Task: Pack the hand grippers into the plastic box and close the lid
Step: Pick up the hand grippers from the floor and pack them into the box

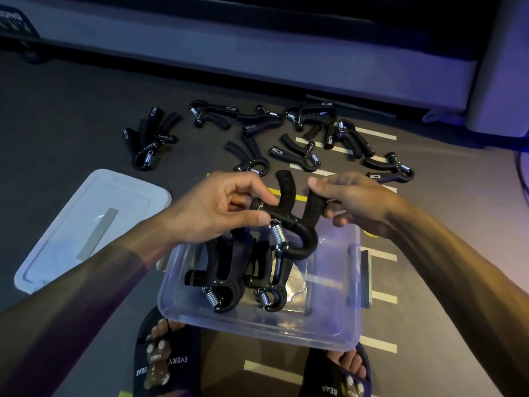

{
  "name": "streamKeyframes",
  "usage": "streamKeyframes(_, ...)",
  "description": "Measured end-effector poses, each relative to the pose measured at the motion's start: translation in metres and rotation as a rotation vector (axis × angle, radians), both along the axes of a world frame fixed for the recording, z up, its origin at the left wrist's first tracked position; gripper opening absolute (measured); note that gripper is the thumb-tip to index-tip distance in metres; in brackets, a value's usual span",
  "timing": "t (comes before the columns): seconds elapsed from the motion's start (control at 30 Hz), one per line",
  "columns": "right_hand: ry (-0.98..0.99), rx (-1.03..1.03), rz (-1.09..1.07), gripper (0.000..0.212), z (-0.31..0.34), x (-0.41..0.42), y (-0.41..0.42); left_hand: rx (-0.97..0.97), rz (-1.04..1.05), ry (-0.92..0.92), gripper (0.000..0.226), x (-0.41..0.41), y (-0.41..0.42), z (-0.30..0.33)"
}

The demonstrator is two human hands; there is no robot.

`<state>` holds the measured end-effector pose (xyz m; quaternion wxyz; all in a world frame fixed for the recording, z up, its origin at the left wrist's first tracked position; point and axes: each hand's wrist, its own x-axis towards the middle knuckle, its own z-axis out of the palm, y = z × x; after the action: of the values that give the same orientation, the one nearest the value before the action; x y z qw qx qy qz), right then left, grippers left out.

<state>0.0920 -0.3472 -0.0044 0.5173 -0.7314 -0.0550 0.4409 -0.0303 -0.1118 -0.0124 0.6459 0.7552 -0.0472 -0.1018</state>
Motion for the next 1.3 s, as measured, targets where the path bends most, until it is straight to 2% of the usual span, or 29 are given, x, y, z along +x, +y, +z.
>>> streamKeyframes(0.1,-0.040,0.112,0.017,0.052,0.001,0.003,-0.010,0.149,-0.046,-0.036,0.031,-0.003,0.002,0.001)
streamKeyframes(0.2,-0.100,0.078,0.125,0.041,0.001,0.002,-0.018,0.307,0.093,-0.134,0.024,-0.003,0.007,-0.004)
streamKeyframes(0.33,-0.130,-0.127,0.330,0.022,-0.019,-0.014,-0.016,0.501,0.312,-0.264,0.015,0.003,0.014,-0.022)
streamKeyframes(0.43,-0.370,-0.381,0.505,0.013,-0.046,-0.032,-0.003,0.590,0.352,-0.259,0.012,0.009,0.024,-0.039)
streamKeyframes(0.5,-0.428,-0.436,0.500,0.009,-0.062,-0.041,0.005,0.637,0.365,-0.233,0.012,0.010,0.029,-0.049)
streamKeyframes(0.6,-0.345,-0.416,0.448,0.006,-0.082,-0.042,0.009,0.657,0.364,-0.177,0.020,0.010,0.033,-0.061)
streamKeyframes(0.73,-0.176,-0.357,0.371,0.002,-0.100,-0.036,0.011,0.654,0.357,-0.125,0.019,0.006,0.036,-0.075)
streamKeyframes(0.87,-0.070,-0.328,0.305,0.006,-0.108,-0.039,0.012,0.661,0.358,-0.098,0.023,0.006,0.037,-0.078)
streamKeyframes(0.97,-0.131,-0.387,0.328,0.012,-0.111,-0.038,0.015,0.663,0.357,-0.094,0.023,0.007,0.038,-0.080)
streamKeyframes(1.1,-0.381,-0.609,0.561,0.027,-0.113,-0.038,0.019,0.659,0.362,-0.096,0.022,0.006,0.038,-0.082)
streamKeyframes(1.2,-0.329,-0.639,0.541,0.029,-0.111,-0.044,0.022,0.654,0.361,-0.092,0.023,0.006,0.038,-0.082)
streamKeyframes(1.3,-0.384,-0.670,0.506,0.030,-0.112,-0.053,0.025,0.655,0.364,-0.093,0.023,0.006,0.037,-0.081)
